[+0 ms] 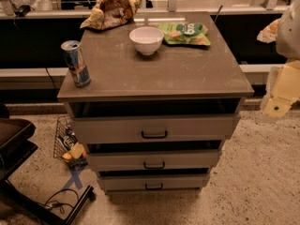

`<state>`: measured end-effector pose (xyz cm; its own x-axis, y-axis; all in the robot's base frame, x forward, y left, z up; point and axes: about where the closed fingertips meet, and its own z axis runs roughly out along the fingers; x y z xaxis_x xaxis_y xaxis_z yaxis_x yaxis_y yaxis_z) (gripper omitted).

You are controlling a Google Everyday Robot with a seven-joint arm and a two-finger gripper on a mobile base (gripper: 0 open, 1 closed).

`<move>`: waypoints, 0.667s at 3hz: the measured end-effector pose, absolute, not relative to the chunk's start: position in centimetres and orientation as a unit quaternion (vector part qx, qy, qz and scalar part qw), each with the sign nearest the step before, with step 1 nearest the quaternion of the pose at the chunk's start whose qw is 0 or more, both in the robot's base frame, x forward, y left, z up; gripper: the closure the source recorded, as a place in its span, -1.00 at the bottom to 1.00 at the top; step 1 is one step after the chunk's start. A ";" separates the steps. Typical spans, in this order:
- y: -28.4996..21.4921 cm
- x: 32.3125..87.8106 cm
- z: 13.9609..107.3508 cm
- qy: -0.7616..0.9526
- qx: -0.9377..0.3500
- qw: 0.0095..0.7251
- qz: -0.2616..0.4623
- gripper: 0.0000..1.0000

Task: Move green rice chip bag near redbull can

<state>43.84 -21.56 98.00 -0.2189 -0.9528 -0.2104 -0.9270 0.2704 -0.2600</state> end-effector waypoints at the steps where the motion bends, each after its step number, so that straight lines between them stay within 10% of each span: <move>1: -21.6 43.8 98.0 0.780 -0.603 0.165 -0.039 -1.00; 2: -21.9 45.3 98.4 0.782 -0.585 0.210 -0.042 -1.00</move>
Offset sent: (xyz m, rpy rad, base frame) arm 0.0249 -0.0053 0.0065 0.0936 -0.1248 -0.0607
